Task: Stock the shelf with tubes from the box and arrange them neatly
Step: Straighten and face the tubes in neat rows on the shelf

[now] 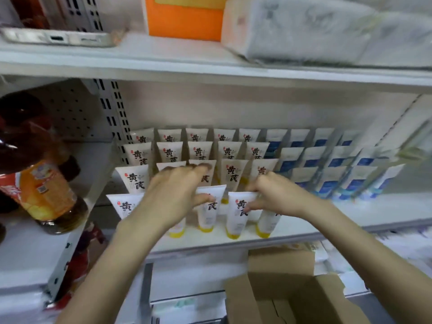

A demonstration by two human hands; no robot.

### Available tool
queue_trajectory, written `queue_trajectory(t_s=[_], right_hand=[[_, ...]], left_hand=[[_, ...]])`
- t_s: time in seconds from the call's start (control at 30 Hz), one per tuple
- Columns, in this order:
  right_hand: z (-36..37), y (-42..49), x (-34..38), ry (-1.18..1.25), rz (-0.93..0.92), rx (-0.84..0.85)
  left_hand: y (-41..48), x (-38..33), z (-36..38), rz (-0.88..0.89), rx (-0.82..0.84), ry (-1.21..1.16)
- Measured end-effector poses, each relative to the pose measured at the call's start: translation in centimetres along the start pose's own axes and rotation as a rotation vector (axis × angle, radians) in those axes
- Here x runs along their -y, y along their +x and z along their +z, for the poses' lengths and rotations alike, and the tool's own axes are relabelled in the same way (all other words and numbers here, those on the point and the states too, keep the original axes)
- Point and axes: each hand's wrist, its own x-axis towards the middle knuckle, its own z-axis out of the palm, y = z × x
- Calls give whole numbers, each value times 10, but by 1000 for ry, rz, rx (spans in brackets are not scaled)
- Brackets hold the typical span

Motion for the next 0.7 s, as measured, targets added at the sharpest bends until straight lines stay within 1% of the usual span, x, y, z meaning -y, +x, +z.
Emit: queue_trajectory(t_s=[0.03,0.1,0.23,0.3,0.4,0.57,0.7], right_hand=[[-1,-1,-1,-9,-13,-15],[-3,-3,-3,-36,-30,-25],[-4,5,-12,-27,-27,-41],[-4,10,-16,21,-24,-37],[-4,12,-17,72,-26,-37],[1,16,-20,112,-47,-65],[0,16,-21,109,-45,-47]], left_hand=[[9,0,-1,-17,87,22],[21,2,-1,-38,208,5],[30,4,5,-33,349,-80],[31,5,8,-25,364,-123],[30,5,12,-22,335,-116],[28,7,17,-17,293,-149],[31,6,17,-42,278,-132]])
